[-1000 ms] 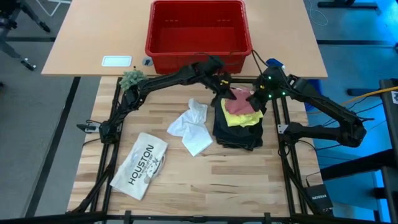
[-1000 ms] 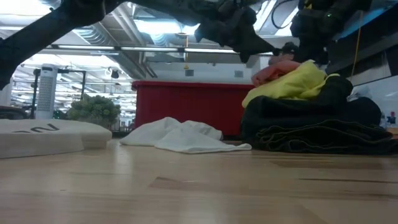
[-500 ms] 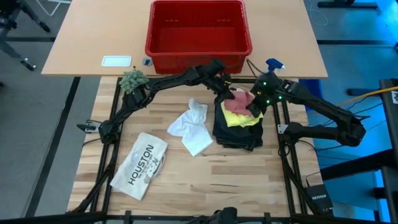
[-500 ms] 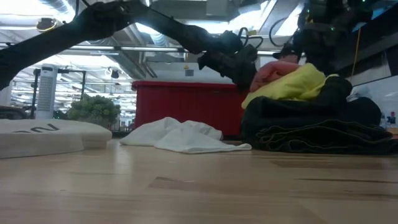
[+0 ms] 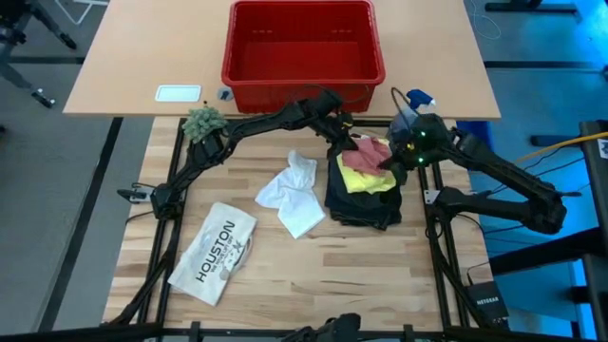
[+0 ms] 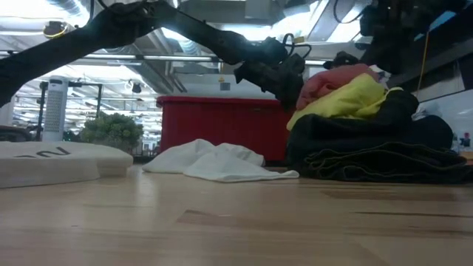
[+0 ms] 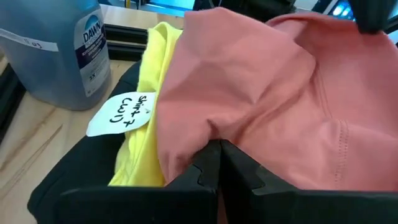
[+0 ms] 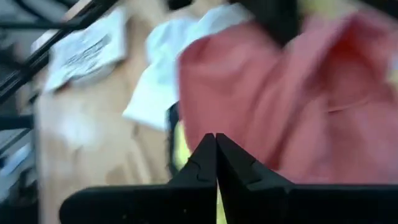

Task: Fold laundry
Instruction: Stack the pink panty on the yellow shirt

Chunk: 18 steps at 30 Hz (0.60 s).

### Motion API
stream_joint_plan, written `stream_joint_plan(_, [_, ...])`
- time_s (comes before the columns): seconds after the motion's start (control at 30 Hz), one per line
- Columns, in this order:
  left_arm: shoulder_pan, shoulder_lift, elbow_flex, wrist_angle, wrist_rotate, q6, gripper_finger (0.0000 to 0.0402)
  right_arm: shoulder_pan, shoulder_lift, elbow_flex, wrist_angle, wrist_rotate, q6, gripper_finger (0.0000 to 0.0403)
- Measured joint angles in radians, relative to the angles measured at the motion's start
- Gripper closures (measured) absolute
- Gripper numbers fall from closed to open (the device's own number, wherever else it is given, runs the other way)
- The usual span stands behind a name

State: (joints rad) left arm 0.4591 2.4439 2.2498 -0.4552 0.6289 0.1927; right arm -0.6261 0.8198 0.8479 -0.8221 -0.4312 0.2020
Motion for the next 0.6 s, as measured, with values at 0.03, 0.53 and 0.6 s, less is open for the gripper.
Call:
stream_joint_plan(0.03, [0.000,0.000,0.004,-0.004,0.003,-0.003,0.0401,-0.002,-0.001,0.001,0.012,0.028,0.008,0.0403])
stream_joint_plan(0.53, [-0.002,-0.076,0.099,-0.169,0.022,0.073,0.0401,-0.003,0.168,0.002,0.257,0.134,0.059,0.0403])
stream_joint_plan(0.6, [-0.013,-0.077,0.098,-0.229,0.023,0.091,0.0401,-0.002,0.184,0.002,0.257,0.145,0.059,0.0403])
